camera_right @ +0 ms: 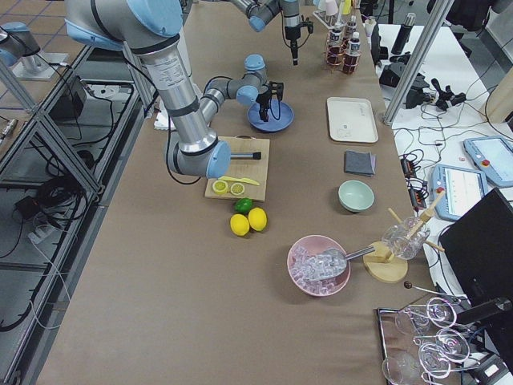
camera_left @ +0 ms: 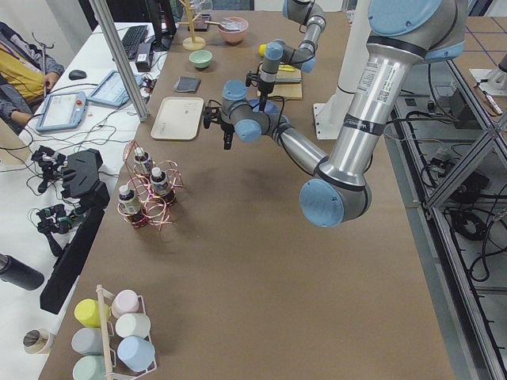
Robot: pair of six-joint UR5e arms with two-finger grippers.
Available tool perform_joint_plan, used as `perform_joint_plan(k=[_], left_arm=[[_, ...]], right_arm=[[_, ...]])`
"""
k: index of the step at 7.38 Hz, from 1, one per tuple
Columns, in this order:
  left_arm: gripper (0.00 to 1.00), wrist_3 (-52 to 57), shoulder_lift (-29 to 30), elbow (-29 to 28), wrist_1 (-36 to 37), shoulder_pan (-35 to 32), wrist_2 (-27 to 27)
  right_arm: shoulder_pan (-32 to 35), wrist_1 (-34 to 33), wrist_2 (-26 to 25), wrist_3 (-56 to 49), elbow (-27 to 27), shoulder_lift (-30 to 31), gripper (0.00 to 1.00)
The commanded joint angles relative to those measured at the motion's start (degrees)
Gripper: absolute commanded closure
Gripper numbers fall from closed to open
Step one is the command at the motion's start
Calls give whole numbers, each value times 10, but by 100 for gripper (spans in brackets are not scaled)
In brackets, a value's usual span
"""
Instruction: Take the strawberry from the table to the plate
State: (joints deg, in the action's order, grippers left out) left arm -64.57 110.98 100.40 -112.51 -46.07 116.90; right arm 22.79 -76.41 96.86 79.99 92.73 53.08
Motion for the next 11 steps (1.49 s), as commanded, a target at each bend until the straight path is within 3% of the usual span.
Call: perform_joint_plan(k=[1,3,4,5,7,9,11], left_arm=[[28,5,-7,4,10,-11,11],[28,79,-38,14,25,-70,53],[28,137,-67,24,26,-102,86],[8,198,-90,22,27,-153,127],[3,362,-133,28,92,-263,185],[3,508,-172,24,136,-338,212],[3,542,-217,20,135,-364,207]], right_arm=[[51,-50,33,-13,55,18,0],[175,-93,150,-134,132,94,0],[242,-93,208,-231,135,145,0],[326,-95,263,-347,132,202,0],[501,-93,370,-619,67,299,0],[642,-95,393,-832,-31,340,0],[687,-94,389,-861,-62,349,0]])
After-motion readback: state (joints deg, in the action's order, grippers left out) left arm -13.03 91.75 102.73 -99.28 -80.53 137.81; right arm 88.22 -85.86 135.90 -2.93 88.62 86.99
